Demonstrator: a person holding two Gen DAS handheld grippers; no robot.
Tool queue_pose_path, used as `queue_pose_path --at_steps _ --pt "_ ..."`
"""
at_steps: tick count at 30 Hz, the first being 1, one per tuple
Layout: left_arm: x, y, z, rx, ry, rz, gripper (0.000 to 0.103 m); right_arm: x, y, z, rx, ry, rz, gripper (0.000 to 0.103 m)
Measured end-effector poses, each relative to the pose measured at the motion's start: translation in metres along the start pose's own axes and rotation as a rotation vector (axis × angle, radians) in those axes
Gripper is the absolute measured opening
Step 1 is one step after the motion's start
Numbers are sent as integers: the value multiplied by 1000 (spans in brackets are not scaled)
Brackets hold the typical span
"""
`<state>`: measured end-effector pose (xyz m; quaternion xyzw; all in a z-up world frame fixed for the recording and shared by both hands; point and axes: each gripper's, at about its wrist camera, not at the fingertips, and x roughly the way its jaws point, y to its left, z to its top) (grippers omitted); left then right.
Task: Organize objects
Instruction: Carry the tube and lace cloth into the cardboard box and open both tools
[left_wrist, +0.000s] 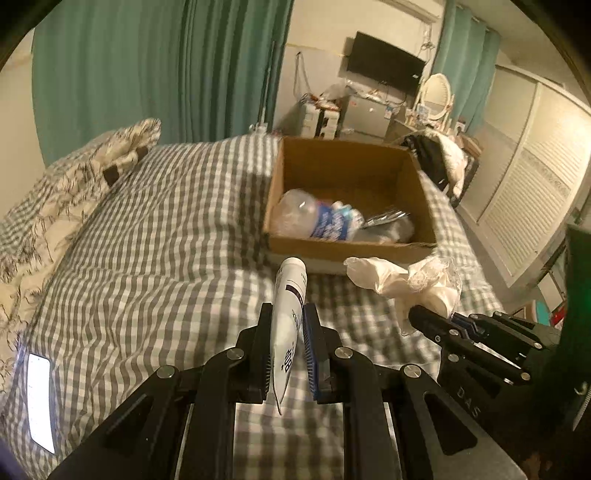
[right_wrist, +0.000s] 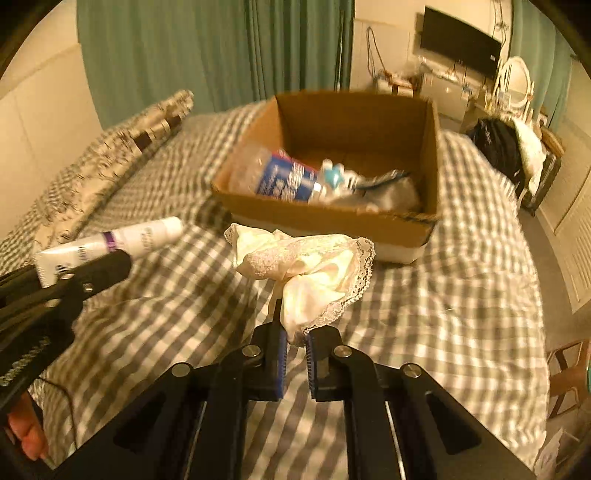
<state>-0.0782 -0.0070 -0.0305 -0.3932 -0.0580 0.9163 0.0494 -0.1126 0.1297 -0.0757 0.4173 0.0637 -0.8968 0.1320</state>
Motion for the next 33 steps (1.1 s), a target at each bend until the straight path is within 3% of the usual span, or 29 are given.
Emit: queue_pose_path --at_steps 9,17,19,28,33 --pt "-39 -34 34 79 -80 -49 15 -84 -3 26 -53 -169 8 8" --pt "-38 -55 94 124 -122 -109 15 -115 -25 72 -89 -271 -26 8" --pt "-34 -59 108 144 -141 -88 15 -116 -31 88 -108 -289 -46 8" --pt "37 -68 166 171 -153 -38 15 -70 -60 148 -110 -279 -51 8" --pt "89 -57 177 135 -82 -59 15 -16 -77 165 -72 -221 -27 8"
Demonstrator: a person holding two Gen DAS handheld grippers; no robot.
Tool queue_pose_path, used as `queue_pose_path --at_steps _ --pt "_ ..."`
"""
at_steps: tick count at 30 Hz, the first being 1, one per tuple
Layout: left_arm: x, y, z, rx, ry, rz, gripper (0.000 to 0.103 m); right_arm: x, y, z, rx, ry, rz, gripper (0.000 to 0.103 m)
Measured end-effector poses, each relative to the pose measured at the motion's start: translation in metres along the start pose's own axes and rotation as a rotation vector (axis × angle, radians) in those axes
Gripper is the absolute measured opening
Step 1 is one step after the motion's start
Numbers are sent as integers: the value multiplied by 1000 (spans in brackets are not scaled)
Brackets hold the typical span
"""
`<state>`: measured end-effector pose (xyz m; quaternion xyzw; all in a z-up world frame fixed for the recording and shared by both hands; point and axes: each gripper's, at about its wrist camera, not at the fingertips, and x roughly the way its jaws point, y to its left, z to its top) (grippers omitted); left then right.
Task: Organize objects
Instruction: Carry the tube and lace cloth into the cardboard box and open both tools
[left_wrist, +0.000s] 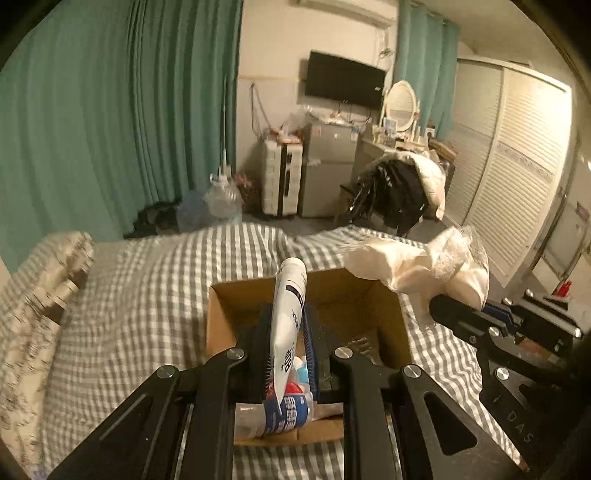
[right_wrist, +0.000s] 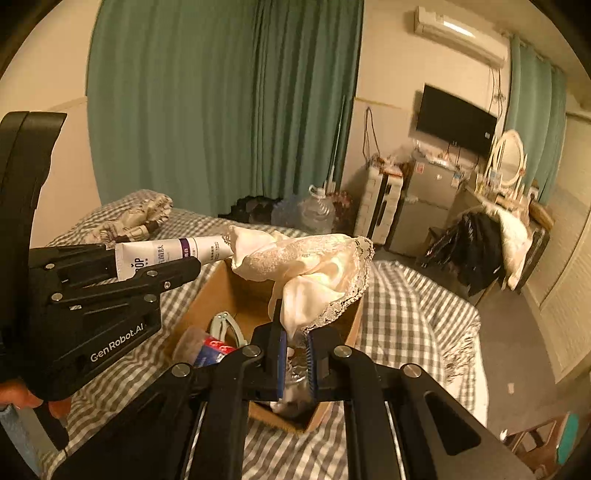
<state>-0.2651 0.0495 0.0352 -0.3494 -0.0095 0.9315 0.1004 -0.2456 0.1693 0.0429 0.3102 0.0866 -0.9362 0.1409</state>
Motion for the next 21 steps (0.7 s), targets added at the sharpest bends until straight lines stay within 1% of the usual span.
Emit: queue_pose_path --at_steps 2,8,10,12,13,14,15,16,17,18,21 --pt "22 6 -3 -10 27 3 15 21 -6 -2 10 27 4 8" --pt "67 17 -22 -9 83 6 15 73 -14 -22 23 109 20 8" --pt "77 17 -26 -5 92 12 15 83 -14 -27 29 118 30 8" --pt "86 18 -30 -2 105 20 19 88 -13 -30 47 107 41 8" --pt "90 20 -32 -7 115 32 24 92 -17 -30 62 102 43 10" --pt "91 20 -32 -9 121 34 38 93 -18 -31 70 102 38 18" --pt "92 21 -33 -12 124 36 49 93 -20 -32 80 98 24 32" --pt "91 21 -32 -16 122 40 67 92 -21 -31 85 90 17 39" --pt "88 21 -33 -21 112 47 71 90 -23 -31 90 82 16 48" --pt "85 21 -32 -21 100 52 71 88 -25 -30 96 77 17 51" --pt "78 21 -29 -13 97 57 72 80 -27 -26 99 67 -1 52"
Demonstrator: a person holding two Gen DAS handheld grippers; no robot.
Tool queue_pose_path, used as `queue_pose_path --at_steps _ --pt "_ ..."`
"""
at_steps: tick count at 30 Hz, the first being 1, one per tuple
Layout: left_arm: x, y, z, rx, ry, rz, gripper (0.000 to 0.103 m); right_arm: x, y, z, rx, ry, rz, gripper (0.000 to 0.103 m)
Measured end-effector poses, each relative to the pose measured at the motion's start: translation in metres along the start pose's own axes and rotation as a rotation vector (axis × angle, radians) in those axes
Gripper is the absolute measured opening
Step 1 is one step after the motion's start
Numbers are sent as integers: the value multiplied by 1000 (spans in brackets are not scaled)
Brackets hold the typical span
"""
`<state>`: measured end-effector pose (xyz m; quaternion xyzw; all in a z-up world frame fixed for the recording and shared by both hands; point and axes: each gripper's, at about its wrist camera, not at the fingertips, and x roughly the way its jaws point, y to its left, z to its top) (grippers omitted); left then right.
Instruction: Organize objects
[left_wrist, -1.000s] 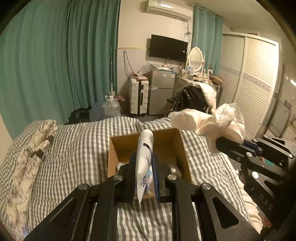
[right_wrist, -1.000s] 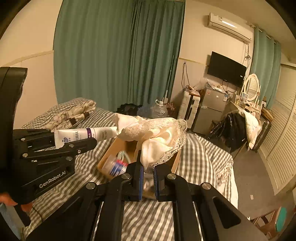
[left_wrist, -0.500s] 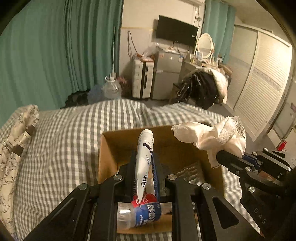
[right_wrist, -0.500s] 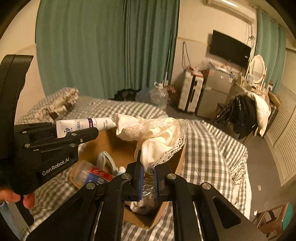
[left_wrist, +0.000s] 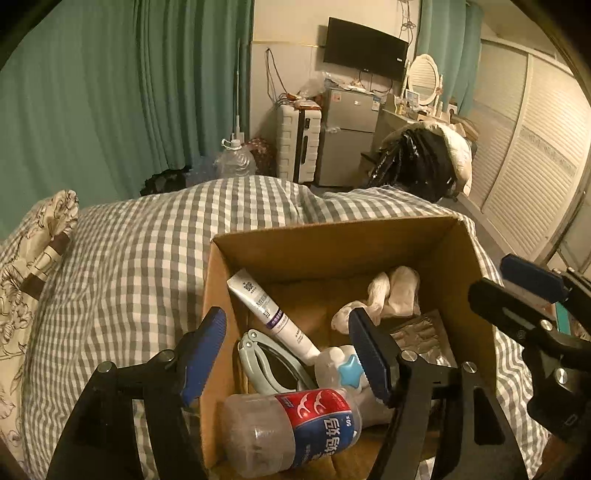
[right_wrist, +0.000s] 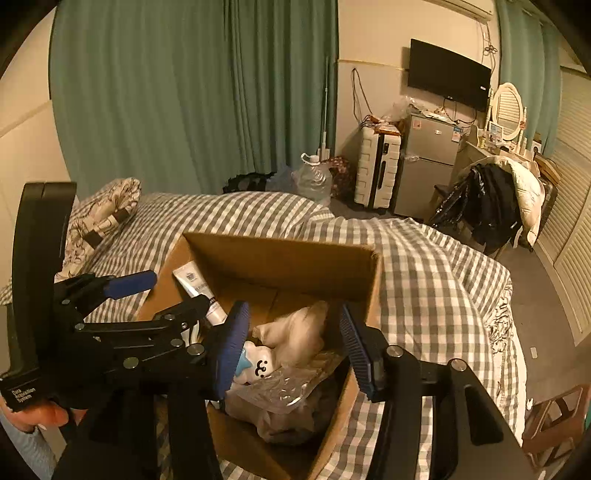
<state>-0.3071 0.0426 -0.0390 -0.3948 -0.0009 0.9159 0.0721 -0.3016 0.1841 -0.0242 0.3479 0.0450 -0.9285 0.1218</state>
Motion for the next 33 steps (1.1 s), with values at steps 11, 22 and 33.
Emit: queue_pose_path --at_steps 11,22,33 --pt "-111 -7 20 12 -134 -3 94 -104 9 17 -1 -134 -99 92" --pt "-238 -11 21 35 -328 28 103 -231 24 29 14 -286 -193 103" --pt "-316 1 -13 10 -519 23 103 -307 41 5 44 -380 -182 103"
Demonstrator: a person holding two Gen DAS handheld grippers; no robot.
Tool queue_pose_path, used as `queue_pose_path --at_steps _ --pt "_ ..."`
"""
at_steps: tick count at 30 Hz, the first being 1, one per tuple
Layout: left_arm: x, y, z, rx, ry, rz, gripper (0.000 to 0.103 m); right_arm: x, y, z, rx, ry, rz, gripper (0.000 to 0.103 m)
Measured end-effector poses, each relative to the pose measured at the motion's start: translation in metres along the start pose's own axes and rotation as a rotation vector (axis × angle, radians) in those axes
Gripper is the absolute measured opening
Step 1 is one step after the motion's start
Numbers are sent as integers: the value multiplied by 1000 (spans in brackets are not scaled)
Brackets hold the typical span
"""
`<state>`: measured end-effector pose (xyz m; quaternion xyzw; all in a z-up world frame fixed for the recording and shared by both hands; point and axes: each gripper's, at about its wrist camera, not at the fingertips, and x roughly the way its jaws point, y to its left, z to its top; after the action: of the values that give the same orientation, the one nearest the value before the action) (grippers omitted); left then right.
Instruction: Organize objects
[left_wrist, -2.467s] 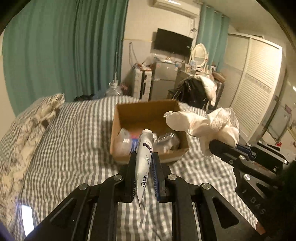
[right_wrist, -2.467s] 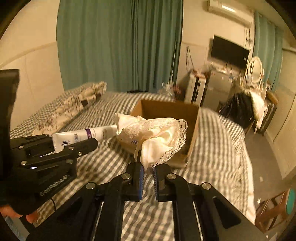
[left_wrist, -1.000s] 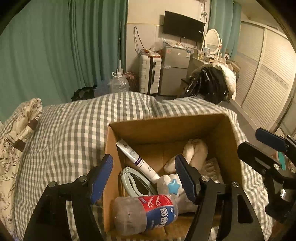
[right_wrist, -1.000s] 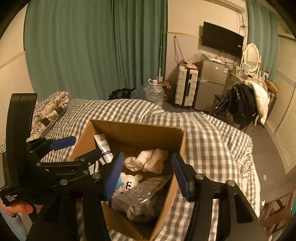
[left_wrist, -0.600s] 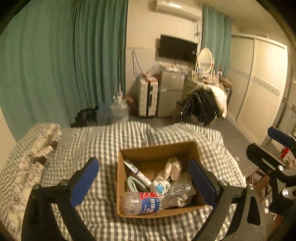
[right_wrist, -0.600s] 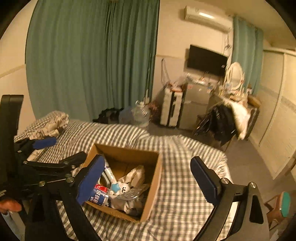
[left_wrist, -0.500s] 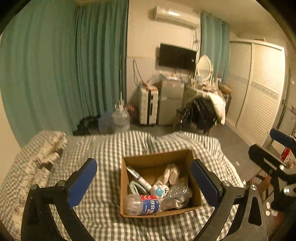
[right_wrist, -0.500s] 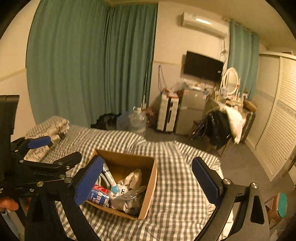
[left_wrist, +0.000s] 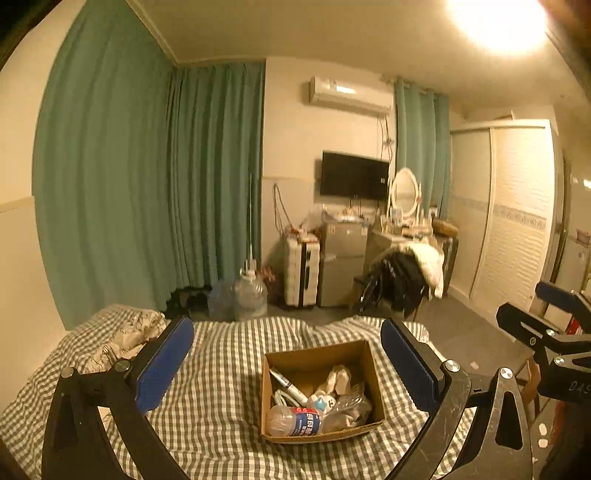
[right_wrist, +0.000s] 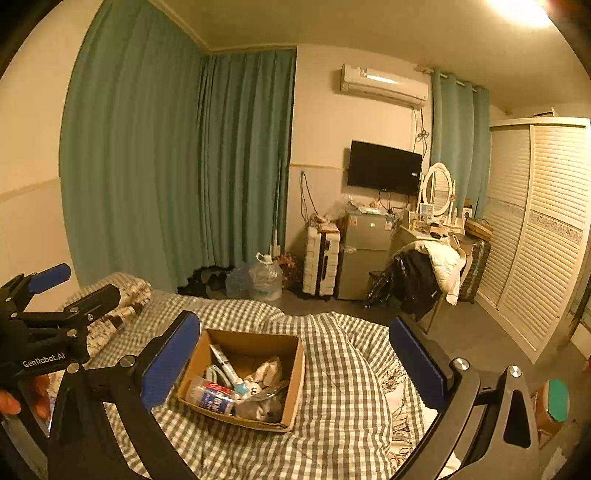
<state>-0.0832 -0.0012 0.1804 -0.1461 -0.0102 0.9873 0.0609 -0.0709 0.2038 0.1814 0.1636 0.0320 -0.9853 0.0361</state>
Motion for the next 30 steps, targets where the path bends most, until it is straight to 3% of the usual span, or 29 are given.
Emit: queue_pose_path --at_steps 7,12,17,22,24,30 --pt "-20 4 -29 -14 -59 -2 103 -27 6 -34 20 -44 -14 103" --pt "-9 0 -71 -7 -17 40 103 -21 10 -68 44 -46 -31 103" --pt "16 -1 -128 -26 34 77 103 2 17 -110 22 -71 -98 103" --pt "38 3 -182 -77 47 134 103 41 14 -170 94 -37 -66 103" --pt "38 4 -194 -86 47 127 103 60 16 -187 84 20 -78 103" --pt "55 10 -212 -96 93 177 103 68 19 -202 74 17 -73 103"
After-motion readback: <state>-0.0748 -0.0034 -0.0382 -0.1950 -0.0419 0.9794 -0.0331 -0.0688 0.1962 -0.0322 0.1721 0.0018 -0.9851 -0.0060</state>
